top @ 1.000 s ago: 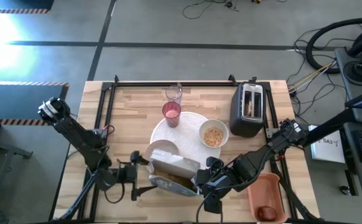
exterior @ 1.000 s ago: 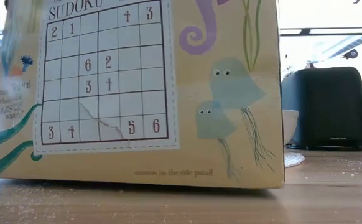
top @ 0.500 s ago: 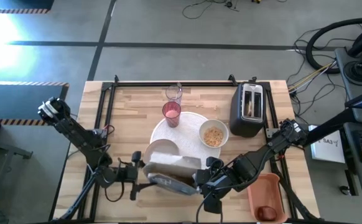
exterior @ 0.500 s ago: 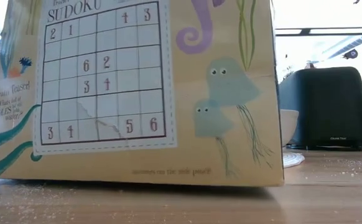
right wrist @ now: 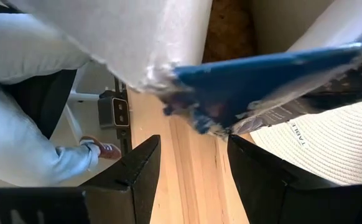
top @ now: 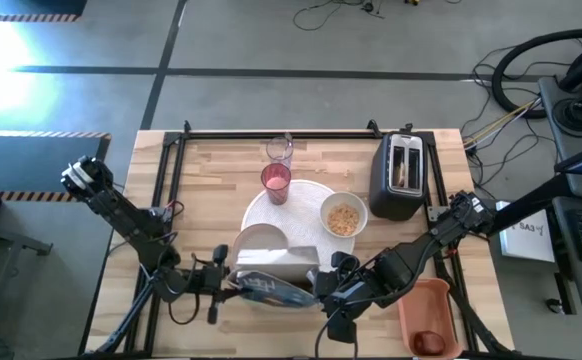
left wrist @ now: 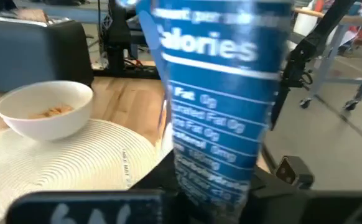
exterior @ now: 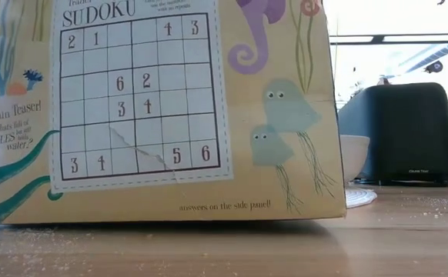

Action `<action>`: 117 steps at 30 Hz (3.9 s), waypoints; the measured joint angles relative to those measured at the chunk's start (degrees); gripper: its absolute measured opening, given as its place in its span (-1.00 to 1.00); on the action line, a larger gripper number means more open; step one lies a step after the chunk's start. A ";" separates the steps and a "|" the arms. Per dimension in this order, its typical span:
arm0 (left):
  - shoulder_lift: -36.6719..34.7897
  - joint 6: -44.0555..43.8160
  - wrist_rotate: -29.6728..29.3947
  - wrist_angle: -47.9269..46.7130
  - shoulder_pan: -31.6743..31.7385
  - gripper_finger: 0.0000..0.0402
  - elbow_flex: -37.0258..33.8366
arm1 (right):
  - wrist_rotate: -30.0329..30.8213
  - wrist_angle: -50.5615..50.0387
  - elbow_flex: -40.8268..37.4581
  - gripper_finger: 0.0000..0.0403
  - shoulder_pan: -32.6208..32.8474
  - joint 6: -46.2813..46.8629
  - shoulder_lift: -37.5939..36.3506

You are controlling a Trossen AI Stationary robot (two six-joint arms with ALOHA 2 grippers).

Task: Arrange a breakfast setting
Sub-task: Pour the cereal from the cereal box into the white bowl

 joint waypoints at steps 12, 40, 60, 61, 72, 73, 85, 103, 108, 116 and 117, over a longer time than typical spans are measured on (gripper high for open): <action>-4.64 -1.65 1.50 -0.44 -1.52 -0.97 -0.02 | 0.00 0.02 0.00 -0.13 0.00 0.01 0.00; -43.67 -24.48 -16.50 -54.82 -17.73 -0.99 1.83 | 0.00 0.02 0.00 -0.13 0.00 0.02 0.00; -38.28 -69.46 -25.37 -120.21 -12.75 -0.99 18.84 | 0.00 0.01 0.00 -0.13 0.00 0.02 0.00; -38.28 -69.61 -26.37 -120.04 -11.19 -0.99 18.49 | -0.02 0.02 0.00 -0.13 0.00 0.01 0.00; -36.63 -70.55 -28.29 -116.72 14.67 -0.99 10.66 | -0.02 0.02 0.00 -0.13 0.00 0.00 0.00; -36.17 -70.53 -28.22 -115.43 16.72 -0.99 10.13 | -0.02 0.04 0.00 -0.13 0.00 0.00 0.00; -27.31 -70.84 -31.48 -105.75 35.27 -0.99 6.88 | -0.02 0.02 0.00 -0.13 0.00 0.02 0.00; -16.97 -80.26 -32.96 -104.80 45.13 -0.89 6.27 | -0.01 0.03 0.00 -0.13 0.00 0.00 0.00; -17.59 -80.30 -30.10 -104.93 45.13 -0.77 6.27 | 0.00 0.02 0.00 -0.13 0.00 0.02 0.00; -17.83 -80.32 -23.62 -105.30 45.11 -0.40 6.64 | 0.00 0.02 0.00 -0.13 0.02 0.02 0.00; -17.83 -80.42 -23.19 -105.28 45.11 -0.35 6.64 | -0.02 0.04 0.00 -0.13 0.00 0.00 0.00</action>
